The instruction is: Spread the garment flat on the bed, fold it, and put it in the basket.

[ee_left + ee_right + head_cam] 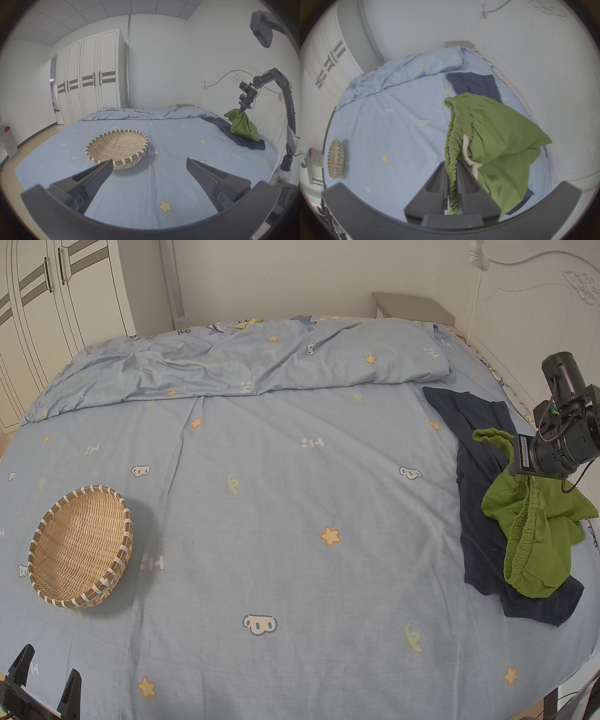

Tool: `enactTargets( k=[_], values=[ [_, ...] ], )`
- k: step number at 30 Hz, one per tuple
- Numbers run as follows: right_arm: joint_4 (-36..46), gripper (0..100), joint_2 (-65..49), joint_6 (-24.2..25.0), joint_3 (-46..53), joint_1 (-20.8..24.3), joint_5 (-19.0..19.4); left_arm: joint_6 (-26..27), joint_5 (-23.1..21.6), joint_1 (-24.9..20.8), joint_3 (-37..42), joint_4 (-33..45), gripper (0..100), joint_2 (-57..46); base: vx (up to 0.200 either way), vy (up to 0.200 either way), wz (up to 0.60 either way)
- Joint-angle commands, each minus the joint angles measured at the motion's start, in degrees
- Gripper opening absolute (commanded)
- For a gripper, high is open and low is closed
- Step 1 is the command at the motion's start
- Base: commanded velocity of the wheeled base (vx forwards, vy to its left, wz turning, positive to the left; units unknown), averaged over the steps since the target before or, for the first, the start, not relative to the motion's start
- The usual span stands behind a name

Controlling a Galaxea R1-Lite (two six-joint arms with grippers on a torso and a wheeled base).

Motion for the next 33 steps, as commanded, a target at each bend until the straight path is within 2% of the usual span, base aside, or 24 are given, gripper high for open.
enactTargets(
  k=[1, 3, 4, 5, 7, 9, 10, 11, 14, 15, 18, 20, 23, 25, 33],
  values=[
    [2.01, 0, -2.0, 5.22, -3.87, 11.19, 1.53, -0.01, -0.02, -0.02, 1.01, 0.0, 100, -0.93, 0.0, 0.0, 0.0],
    [2.19, 0, -1.56, 6.89, -5.54, 14.79, 1.61, -0.01, -0.02, 0.06, 1.01, 0.0, 100, -0.93, 0.0, 0.0, 0.0],
    [2.19, 0, -1.56, 6.89, -5.54, 14.79, 1.61, -0.01, -0.02, 0.06, 1.01, 0.0, 100, -0.93, 0.0, 0.0, 0.0],
    [2.1, 0, -1.29, 8.73, -7.12, 18.74, 1.53, -0.01, -0.02, 0.06, 1.01, 0.0, 100, -0.93, 0.0, 0.0, 0.0],
    [1.92, 0, -0.94, 9.97, -7.91, 21.73, 1.53, -0.01, -0.02, 0.06, 1.01, 0.0, 100, -0.93, 0.0, 0.0, 0.0],
    [1.4, 0, 0.9, 11.81, -9.58, 27.53, 1.26, -0.01, -0.02, 0.06, 1.01, 0.0, 100, -0.93, 0.0, 0.0, 0.0],
    [1.4, 0, 0.9, 11.81, -9.58, 27.53, 1.26, -0.01, -0.02, 0.06, 1.01, 0.0, 100, -0.93, 0.0, 0.0, 0.0],
    [0.17, 0, 2.57, 13.13, -11.86, 31.22, 1.0, -0.01, -0.02, -0.02, 1.01, 0.0, 100, -0.93, 0.0, 0.0, 0.0],
    [-0.63, 0, 3.89, 14.01, -13.71, 33.33, 0.91, -0.01, -0.02, 0.06, 1.01, 0.0, 100, -0.93, 0.0, 0.0, 0.0],
    [-1.86, 0, 6.53, 14.97, -17.84, 37.2, 0.91, -0.01, -0.02, 0.06, 1.01, 0.0, 100, -0.93, 0.0, 0.0, 0.0],
    [-1.86, 0, 11.45, 15.77, -25.75, 41.95, 0.73, -0.01, -0.02, -0.02, 1.01, 0.0, 100, -0.93, 0.0, 0.0, 0.0],
    [-1.59, 0, 15.14, 16.29, -26.61, 44.5, 0.38, -0.01, -0.02, 0.06, 1.01, 0.0, 100, -0.93, 0.0, 0.0, 0.0],
    [-1.42, 0, 18.75, 16.38, -26.61, 45.99, -0.5, -0.01, -0.02, 0.06, 1.01, 0.0, 100, -0.93, 0.0, 0.0, 0.0],
    [-1.68, 0, 23.14, 16.47, -26.61, 47.13, -2.96, -0.01, -0.02, 0.06, 1.01, 0.0, 100, -0.93, 0.0, 0.0, 0.0],
    [-2.3, 0, 27.36, 18.58, -26.61, 47.04, -3.22, -0.01, -0.02, 0.06, 1.01, 0.0, 100, -0.93, 0.0, 0.0, 0.0]
  ],
)
